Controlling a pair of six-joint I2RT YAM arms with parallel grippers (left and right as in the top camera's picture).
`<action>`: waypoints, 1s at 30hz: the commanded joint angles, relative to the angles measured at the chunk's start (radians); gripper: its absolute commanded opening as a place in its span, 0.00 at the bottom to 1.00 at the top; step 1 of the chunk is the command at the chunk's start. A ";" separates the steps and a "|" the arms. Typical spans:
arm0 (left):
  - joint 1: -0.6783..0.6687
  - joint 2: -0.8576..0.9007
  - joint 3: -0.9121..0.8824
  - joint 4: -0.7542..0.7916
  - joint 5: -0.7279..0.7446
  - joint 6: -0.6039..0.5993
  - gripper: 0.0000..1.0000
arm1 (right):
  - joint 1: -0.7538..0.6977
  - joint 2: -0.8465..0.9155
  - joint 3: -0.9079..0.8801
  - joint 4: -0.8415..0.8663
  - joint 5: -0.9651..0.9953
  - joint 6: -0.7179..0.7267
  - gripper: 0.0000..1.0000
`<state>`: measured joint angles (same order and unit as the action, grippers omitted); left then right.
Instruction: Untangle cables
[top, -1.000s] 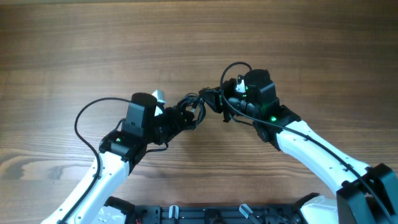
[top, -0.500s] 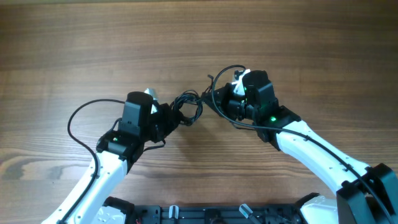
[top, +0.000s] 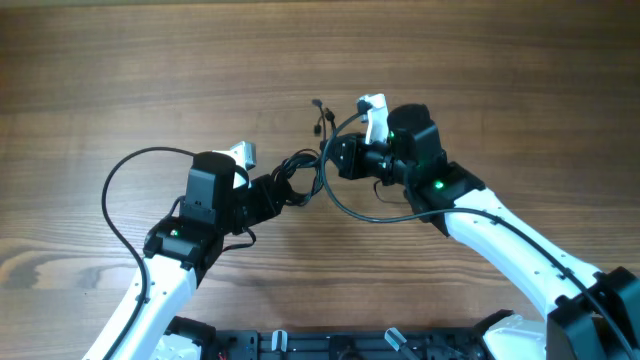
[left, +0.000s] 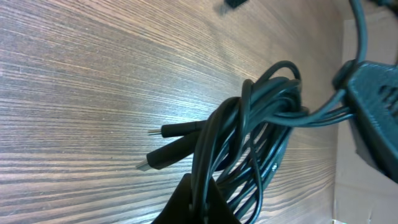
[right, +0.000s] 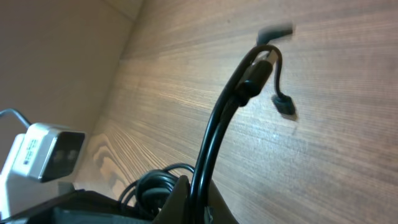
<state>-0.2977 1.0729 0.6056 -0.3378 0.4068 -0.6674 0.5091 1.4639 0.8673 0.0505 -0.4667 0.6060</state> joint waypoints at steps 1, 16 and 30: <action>0.014 -0.011 -0.007 0.014 -0.022 -0.085 0.04 | 0.011 -0.035 0.055 -0.046 0.067 -0.074 0.05; 0.014 -0.006 -0.007 0.102 0.103 -0.180 0.04 | 0.267 0.013 0.055 -0.140 0.370 -0.083 0.05; 0.016 -0.006 -0.007 0.163 0.336 0.034 0.04 | 0.261 0.087 0.055 -0.068 0.192 -0.079 0.20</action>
<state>-0.2756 1.0729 0.6006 -0.1879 0.6529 -0.6865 0.7639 1.5375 0.9005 -0.0425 -0.1768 0.5354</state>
